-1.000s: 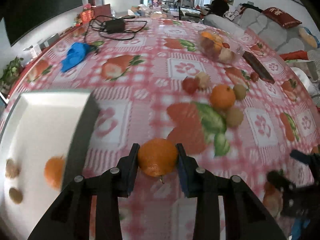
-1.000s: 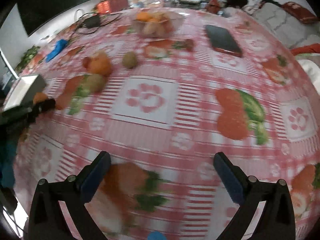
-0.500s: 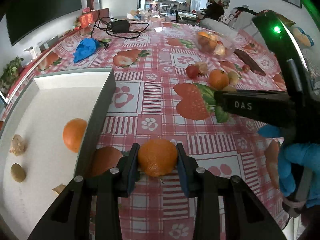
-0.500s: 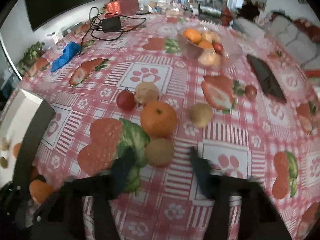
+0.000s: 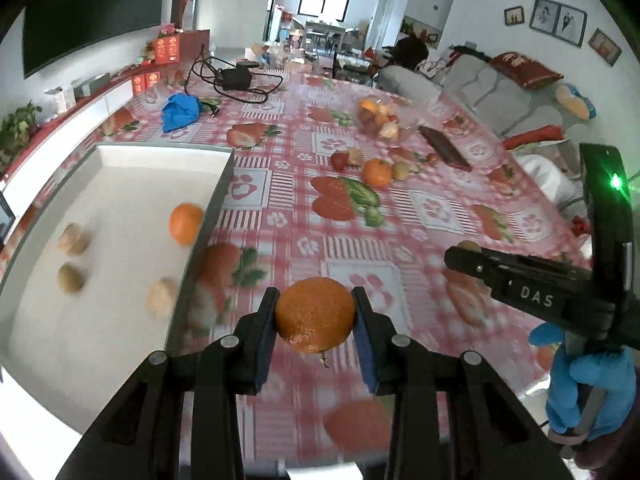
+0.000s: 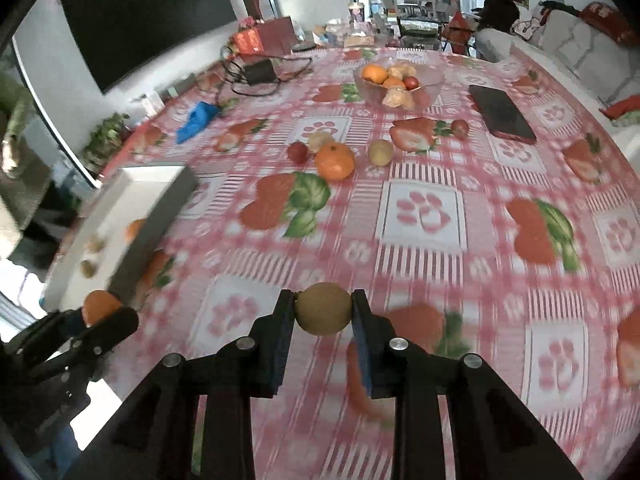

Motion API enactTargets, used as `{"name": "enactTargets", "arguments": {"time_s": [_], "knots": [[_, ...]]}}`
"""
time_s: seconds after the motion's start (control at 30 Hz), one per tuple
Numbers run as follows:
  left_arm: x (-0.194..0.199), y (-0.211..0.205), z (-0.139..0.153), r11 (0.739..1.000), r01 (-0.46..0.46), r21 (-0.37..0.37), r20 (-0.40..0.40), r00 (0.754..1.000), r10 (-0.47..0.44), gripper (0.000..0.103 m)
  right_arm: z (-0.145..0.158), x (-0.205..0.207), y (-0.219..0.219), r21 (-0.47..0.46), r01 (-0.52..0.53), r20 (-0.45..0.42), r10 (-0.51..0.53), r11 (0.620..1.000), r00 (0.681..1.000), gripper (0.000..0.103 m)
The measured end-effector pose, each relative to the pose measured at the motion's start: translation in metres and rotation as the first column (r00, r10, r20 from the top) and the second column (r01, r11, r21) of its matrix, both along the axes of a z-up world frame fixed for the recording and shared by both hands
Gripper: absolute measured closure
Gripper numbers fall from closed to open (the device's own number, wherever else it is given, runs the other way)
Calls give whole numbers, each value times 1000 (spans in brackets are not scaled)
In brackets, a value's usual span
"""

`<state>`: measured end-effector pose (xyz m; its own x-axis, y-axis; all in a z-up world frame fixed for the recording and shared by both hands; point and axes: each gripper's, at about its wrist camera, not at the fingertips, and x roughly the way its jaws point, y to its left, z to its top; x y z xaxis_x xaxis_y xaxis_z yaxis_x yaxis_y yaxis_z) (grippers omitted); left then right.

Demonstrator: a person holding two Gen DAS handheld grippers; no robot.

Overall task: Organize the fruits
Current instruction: 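Carry the orange and kiwi over the white tray with both tools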

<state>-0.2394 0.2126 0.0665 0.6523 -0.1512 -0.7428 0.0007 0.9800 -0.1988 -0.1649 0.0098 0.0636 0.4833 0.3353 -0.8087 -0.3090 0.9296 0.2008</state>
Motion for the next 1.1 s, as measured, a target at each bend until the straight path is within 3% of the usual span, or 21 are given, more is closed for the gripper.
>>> {"name": "enactTargets", "arguments": {"time_s": [0.3,0.5,0.7,0.87,0.97,1.1], "knots": [[-64,22,38,998,-35,49,49,998,33,64,38,-57,-5,84,-14,67,9,996,998,73],[-72,68,81,996,-87,33,127,988,82,64,90,-76,3,119,-67,145,49,991,988,73],[-74,119,105,980,-176,96,170,973,158,64,123,-71,39,137,-159,179,133,978,975,73],[-77,159,100,960,-253,119,149,961,235,64,131,-48,95,150,-259,165,234,954,958,73],[-72,176,83,951,-279,134,126,957,263,64,122,-33,131,165,-301,129,282,939,951,73],[-57,190,57,953,-284,103,62,958,279,64,104,-17,175,147,-345,73,337,927,939,73]]}}
